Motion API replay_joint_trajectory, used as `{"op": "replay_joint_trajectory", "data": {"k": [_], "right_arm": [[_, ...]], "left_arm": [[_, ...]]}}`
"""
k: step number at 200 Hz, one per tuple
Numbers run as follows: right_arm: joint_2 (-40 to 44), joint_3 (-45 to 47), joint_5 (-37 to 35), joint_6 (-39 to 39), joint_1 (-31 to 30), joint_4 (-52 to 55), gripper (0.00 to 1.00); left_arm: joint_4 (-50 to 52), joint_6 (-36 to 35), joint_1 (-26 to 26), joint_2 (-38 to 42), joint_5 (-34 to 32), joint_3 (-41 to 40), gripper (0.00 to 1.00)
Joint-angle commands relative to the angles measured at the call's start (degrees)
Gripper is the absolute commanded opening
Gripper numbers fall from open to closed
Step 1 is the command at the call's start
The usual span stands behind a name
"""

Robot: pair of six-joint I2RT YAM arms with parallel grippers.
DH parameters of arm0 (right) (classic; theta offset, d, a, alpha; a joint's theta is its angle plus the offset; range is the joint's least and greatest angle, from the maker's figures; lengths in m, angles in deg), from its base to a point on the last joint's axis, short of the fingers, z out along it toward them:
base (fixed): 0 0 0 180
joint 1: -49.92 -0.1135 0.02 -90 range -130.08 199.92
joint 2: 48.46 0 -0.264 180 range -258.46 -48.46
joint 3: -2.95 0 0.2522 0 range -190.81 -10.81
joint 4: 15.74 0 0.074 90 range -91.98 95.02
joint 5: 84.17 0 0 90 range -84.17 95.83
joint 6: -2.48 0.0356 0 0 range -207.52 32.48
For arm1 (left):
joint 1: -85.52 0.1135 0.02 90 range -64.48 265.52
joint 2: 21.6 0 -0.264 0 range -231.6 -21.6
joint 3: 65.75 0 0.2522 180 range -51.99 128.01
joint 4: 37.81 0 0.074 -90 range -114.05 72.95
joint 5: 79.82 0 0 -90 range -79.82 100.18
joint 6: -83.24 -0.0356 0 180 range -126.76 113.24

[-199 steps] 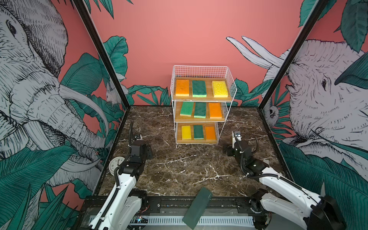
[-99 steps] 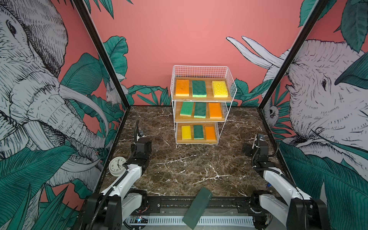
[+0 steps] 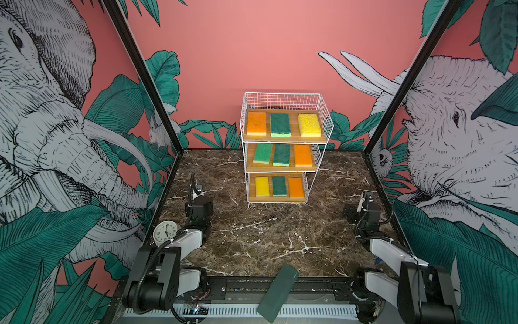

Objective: Arrange cleaning sponges on a shelf
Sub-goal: Reset both arms

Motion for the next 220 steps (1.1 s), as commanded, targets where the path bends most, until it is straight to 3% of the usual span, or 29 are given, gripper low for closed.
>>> {"op": "replay_joint_trajectory", "data": {"k": [1,36,67,92,113,138,162,185,211,215,220], "right_arm": [[-3.7,-2.1,3.3,-1.6,0.3,-9.2,1.0],[-7.9,-2.1,4.1,-2.2,0.4,-17.4,1.0],[-10.6,-4.4,9.6,-3.1,0.5,-17.6,0.99],[-11.8,-4.9,12.6,-3.6,0.5,-18.4,0.99],[-12.4,-4.6,11.0,-2.8,0.5,-19.9,0.99],[-18.1,-2.1,11.6,-2.3,0.4,-31.7,0.99],[-18.7,-0.8,12.7,-3.0,0.5,-34.5,0.99],[-23.9,0.6,21.5,-7.0,-0.6,-43.7,0.99],[-22.3,-1.7,13.1,-4.9,-0.8,-36.1,0.99],[-22.7,-1.9,12.7,-4.5,-0.8,-36.4,0.99],[-22.4,-1.9,12.6,-4.7,-0.9,-35.8,0.99]], "left_arm": [[-9.6,-3.5,0.2,-3.2,4.1,1.7,0.73],[-17.3,-6.0,0.4,-10.1,10.4,2.3,0.74],[-25.2,-7.0,0.3,-16.2,11.6,1.5,0.75],[-22.1,-6.4,0.7,-15.3,12.1,2.2,0.76],[-20.7,-6.1,1.0,-15.0,12.8,2.6,0.77],[-21.2,-6.1,1.1,-15.3,13.1,2.5,0.8],[-21.0,-6.1,1.2,-15.2,13.2,2.7,0.81],[-20.9,-6.0,1.3,-15.2,13.3,2.8,0.84],[-20.8,-6.0,1.3,-15.2,13.3,2.8,0.87],[-20.7,-6.0,1.3,-15.2,13.2,2.8,0.97],[-20.8,-6.0,1.3,-15.2,13.3,2.8,0.99]]}}
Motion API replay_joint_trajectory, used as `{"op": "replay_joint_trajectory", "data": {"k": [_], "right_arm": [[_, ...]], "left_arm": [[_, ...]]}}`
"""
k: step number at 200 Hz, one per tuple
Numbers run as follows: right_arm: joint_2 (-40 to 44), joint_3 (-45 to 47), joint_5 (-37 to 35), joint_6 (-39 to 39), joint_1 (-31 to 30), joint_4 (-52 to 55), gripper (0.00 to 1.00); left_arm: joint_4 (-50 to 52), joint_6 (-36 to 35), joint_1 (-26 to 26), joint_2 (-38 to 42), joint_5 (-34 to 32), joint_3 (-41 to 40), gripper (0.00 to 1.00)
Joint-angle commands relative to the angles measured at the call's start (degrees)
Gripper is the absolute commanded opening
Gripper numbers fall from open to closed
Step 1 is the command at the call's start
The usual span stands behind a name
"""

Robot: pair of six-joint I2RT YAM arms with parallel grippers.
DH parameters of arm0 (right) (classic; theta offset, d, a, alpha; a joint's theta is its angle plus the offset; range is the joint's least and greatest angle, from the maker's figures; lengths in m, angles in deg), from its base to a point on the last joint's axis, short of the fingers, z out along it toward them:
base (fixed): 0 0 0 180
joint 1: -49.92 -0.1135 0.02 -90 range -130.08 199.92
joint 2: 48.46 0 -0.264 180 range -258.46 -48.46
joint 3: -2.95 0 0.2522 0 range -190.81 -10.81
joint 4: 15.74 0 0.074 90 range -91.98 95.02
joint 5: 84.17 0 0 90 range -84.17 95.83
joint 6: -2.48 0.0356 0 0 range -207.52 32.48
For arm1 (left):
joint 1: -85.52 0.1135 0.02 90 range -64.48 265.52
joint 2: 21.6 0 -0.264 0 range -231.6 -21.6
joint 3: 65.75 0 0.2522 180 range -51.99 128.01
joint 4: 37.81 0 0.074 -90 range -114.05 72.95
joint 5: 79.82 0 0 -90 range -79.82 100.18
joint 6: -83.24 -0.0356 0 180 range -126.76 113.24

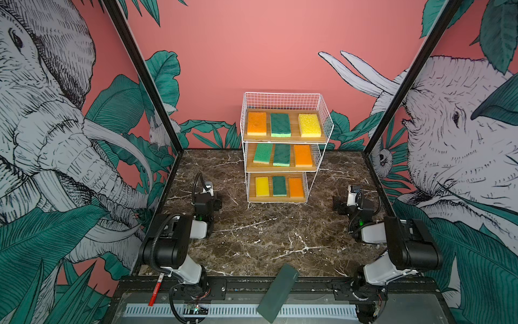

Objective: Arrange cleaning sponges on a shelf
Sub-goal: Reset both arms

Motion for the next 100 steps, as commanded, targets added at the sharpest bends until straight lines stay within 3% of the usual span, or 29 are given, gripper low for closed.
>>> {"op": "replay_joint_trajectory", "data": {"k": [1,100], "right_arm": [[0.3,-1.5,-3.0,0.3,-0.2,-2.8,0.99],[0.3,-2.0,-2.7,-0.1,-0.3,-1.9,0.99]], "left_arm": [[-1.2,-0.3,0.3,1.0,0.3,0.8,1.0],[-1.2,-0.3,0.3,1.0,0.4,0.9,1.0]]}}
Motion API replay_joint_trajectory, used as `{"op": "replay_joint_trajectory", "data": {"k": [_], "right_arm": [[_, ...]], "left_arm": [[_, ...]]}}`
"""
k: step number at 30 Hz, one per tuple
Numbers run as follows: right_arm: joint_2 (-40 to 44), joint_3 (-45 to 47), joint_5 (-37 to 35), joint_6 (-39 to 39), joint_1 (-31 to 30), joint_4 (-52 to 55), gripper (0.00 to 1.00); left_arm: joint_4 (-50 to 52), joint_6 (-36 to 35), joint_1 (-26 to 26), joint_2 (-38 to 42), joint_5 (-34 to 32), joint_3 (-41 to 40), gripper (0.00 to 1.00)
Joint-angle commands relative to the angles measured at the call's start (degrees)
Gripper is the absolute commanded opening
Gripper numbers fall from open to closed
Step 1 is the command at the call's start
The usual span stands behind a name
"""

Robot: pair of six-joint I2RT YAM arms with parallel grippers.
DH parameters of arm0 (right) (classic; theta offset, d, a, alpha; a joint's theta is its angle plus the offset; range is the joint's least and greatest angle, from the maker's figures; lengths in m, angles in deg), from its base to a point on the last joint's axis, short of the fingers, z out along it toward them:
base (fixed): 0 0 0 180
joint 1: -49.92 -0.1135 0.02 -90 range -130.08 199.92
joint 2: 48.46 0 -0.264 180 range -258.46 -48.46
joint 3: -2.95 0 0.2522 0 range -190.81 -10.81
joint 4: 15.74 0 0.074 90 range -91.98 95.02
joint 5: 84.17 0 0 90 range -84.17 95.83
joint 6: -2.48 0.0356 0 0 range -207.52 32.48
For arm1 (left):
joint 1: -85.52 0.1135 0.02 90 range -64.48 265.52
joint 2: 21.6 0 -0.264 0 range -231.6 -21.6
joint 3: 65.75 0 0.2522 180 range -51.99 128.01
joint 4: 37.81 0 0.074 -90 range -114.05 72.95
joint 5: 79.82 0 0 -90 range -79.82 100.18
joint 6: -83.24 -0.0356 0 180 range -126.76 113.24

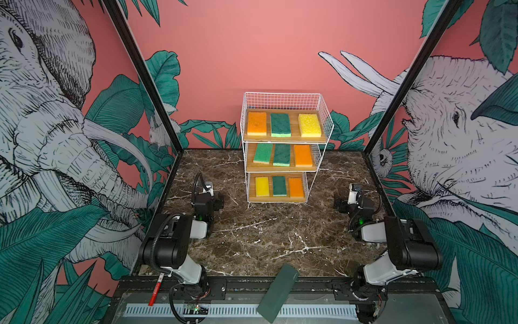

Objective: Arrange cleaning sponges on a shelf
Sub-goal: Reset both arms

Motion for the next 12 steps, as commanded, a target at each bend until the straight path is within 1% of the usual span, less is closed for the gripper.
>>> {"op": "replay_joint_trajectory", "data": {"k": [1,7,10,12], "right_arm": [[0.3,-1.2,-0.6,-0.1,-0.3,-1.7,0.99],[0.2,-1.8,-1.3,-0.4,-0.7,-0.7,0.99],[0.4,-3.3,-6.3,-2.1,-3.3,2.8,0.99],[0.5,-3.3,-7.0,-2.4,-3.7,2.8,0.99]], "left_arm": [[-1.2,-0.3,0.3,1.0,0.2,0.9,1.0],[-1.3,-0.3,0.3,1.1,0.1,0.9,1.0],[-1.2,-0.3,0.3,1.1,0.2,0.9,1.0],[-1.3,-0.3,0.4,1.0,0.2,0.9,1.0]]}}
